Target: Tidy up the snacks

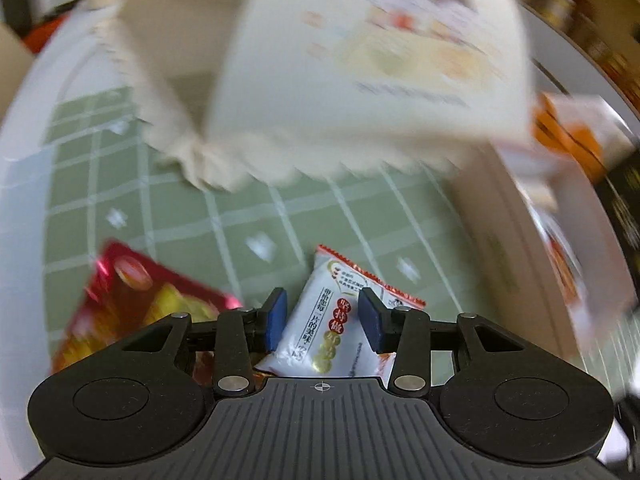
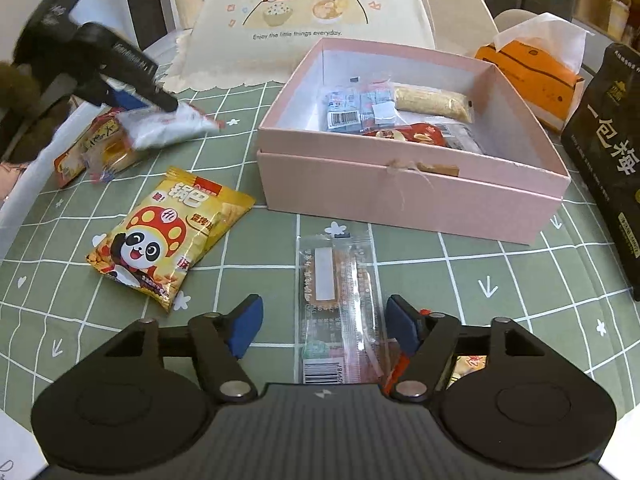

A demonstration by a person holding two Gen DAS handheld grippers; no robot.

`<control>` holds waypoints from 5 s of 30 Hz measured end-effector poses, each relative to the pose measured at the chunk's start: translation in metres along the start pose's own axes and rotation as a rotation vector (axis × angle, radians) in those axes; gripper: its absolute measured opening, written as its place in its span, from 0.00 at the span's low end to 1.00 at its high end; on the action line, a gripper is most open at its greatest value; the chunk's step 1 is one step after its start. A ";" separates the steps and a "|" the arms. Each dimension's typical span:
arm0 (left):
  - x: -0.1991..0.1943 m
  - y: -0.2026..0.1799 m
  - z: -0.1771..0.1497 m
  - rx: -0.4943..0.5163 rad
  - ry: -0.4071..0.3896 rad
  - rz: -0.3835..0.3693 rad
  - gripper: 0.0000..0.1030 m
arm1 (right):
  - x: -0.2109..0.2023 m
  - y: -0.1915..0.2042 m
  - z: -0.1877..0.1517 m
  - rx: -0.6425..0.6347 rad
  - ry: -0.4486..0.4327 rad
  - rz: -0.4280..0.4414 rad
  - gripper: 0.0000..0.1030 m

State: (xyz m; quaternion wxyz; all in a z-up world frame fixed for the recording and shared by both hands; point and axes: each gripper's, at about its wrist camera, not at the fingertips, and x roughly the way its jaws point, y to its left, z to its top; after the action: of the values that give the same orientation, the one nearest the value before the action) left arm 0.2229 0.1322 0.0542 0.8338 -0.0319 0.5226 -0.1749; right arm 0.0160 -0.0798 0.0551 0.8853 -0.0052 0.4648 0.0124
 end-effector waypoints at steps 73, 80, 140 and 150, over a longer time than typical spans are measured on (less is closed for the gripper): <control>-0.055 -0.096 -0.118 -0.033 -0.051 0.122 0.58 | -0.097 -0.008 -0.018 -0.136 -0.160 0.129 0.74; -0.091 -0.157 -0.156 -0.021 0.004 -0.135 0.58 | -0.114 -0.062 -0.042 -0.103 -0.151 0.022 0.74; -0.031 0.122 -0.023 -0.392 -0.249 0.119 0.49 | -0.044 -0.035 -0.003 -0.001 0.011 0.089 0.80; -0.029 -0.015 -0.085 -0.030 -0.073 -0.023 0.38 | -0.036 -0.017 -0.016 -0.060 0.021 0.147 0.80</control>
State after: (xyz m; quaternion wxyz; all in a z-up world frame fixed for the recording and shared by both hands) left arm 0.1329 0.1389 0.0442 0.8498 -0.0569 0.4938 -0.1751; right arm -0.0167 -0.0974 0.0758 0.8766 0.0024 0.4726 0.0912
